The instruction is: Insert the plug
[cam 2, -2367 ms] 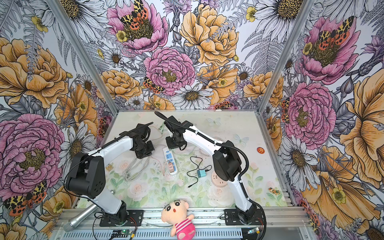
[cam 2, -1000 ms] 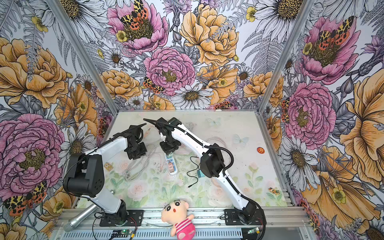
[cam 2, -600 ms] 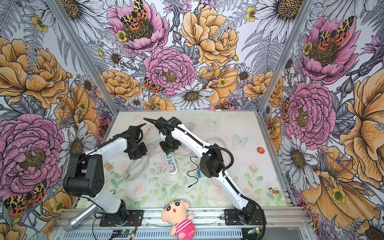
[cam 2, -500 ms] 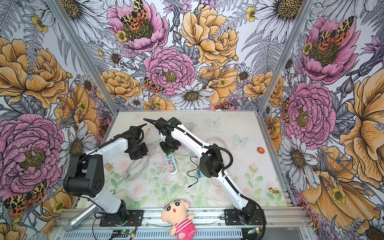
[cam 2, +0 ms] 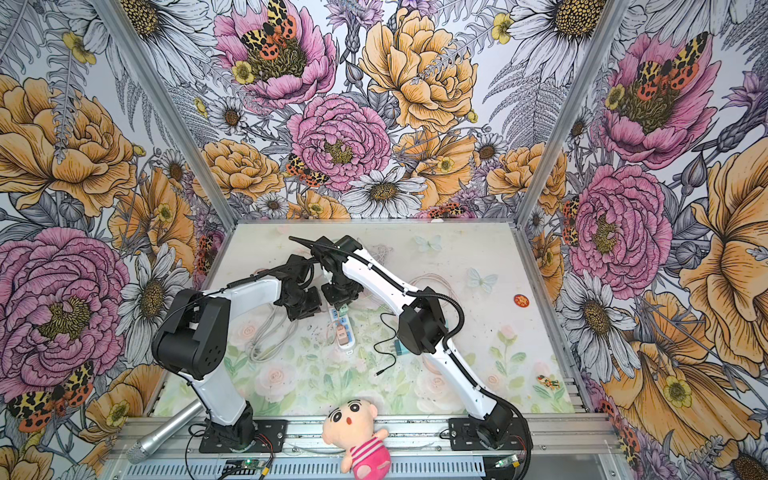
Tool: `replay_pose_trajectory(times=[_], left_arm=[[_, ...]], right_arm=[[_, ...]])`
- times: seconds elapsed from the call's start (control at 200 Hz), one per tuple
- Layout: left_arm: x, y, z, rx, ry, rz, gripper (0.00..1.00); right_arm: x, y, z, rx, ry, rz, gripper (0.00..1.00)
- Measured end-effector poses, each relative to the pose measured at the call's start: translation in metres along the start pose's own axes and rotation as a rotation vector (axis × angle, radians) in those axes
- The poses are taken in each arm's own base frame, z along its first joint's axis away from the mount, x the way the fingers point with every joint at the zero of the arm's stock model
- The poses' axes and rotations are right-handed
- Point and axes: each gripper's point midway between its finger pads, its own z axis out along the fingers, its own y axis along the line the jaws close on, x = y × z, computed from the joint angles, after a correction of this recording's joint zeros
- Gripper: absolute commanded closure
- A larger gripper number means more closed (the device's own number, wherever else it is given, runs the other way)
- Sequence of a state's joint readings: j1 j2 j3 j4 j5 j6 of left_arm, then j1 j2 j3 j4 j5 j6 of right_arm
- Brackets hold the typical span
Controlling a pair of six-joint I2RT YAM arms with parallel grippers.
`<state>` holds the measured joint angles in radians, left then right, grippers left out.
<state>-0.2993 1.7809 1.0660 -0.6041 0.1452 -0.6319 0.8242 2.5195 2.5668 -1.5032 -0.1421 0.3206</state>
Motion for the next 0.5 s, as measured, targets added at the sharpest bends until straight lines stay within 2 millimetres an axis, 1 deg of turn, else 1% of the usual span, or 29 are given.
replay_pose_trajectory(times=[0.195,0.5], left_arm=[[-0.004,-0.027,0.009,0.091,0.000,-0.001,0.75],[0.000,-0.056,0.016,0.194,0.018,0.003,0.75]], right_arm=[[0.002,-0.007,0.003,0.023,0.011,0.006,1.00],[0.001,-0.020,0.000,0.051,0.007,0.026,1.00]])
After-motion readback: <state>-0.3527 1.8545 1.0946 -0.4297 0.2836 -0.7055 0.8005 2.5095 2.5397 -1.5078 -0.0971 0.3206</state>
